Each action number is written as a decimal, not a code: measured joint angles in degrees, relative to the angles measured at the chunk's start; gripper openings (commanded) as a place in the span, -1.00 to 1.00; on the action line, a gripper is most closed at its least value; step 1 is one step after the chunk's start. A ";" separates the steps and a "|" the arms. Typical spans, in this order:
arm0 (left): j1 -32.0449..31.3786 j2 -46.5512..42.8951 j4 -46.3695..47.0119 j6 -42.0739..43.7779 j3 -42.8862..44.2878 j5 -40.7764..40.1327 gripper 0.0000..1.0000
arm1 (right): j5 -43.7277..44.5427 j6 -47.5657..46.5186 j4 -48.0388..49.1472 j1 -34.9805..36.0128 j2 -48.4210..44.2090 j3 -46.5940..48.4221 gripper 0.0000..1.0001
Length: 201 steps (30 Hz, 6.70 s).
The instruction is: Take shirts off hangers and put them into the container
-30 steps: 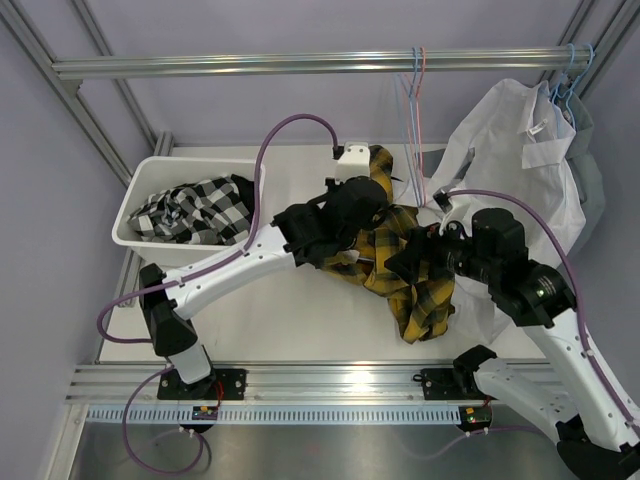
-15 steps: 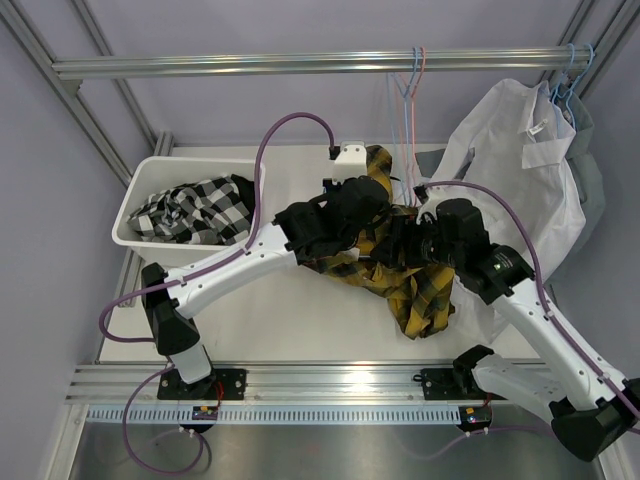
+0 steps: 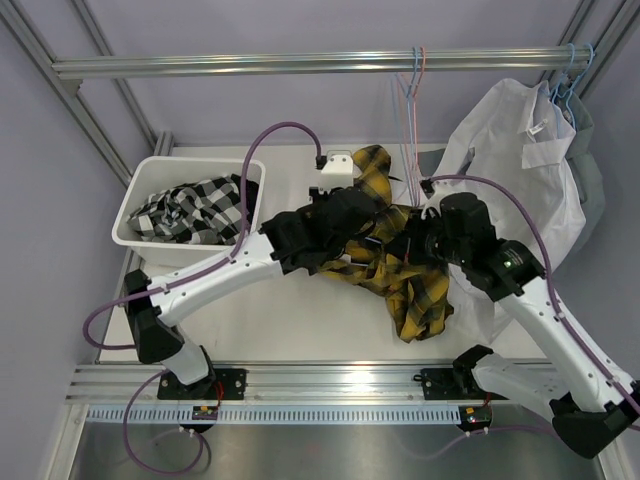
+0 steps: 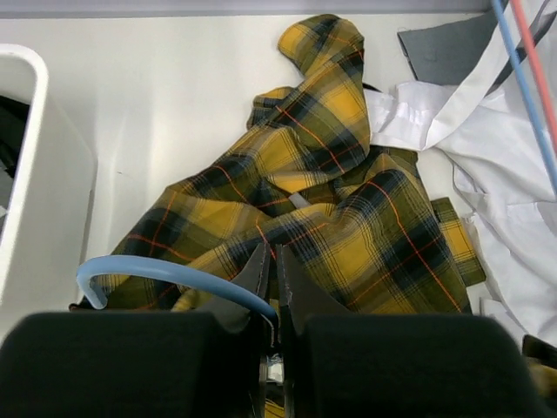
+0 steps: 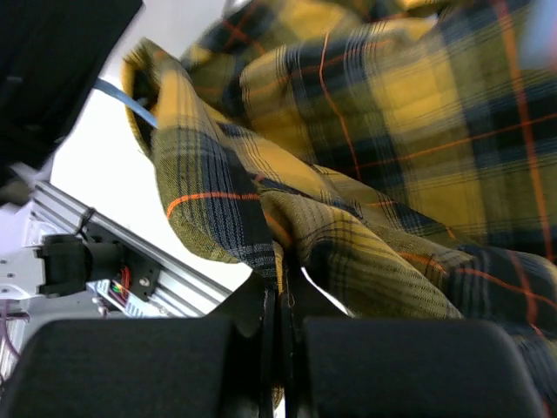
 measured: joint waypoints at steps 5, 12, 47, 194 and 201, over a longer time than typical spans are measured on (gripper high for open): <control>0.07 -5.68 0.22 1.57 -1.57 -1.79 -1.00 | 4.37 -0.74 -8.22 0.00 -3.37 10.40 -1.00; 2.29 -13.03 2.45 2.71 -5.49 -2.16 -1.00 | 9.07 -1.88 -17.84 0.31 -4.00 20.09 -1.00; 5.92 -5.90 -2.99 -1.27 0.90 -3.89 -1.00 | 0.26 -0.79 -24.94 0.61 -7.65 17.42 -1.00; 15.76 -36.33 9.64 5.99 -33.81 28.81 0.98 | -1.49 -21.51 -30.25 1.70 1.42 43.58 -1.00; 15.76 -36.09 11.54 6.99 -34.10 32.22 0.98 | -0.02 -18.84 -26.10 1.70 1.18 36.28 -1.00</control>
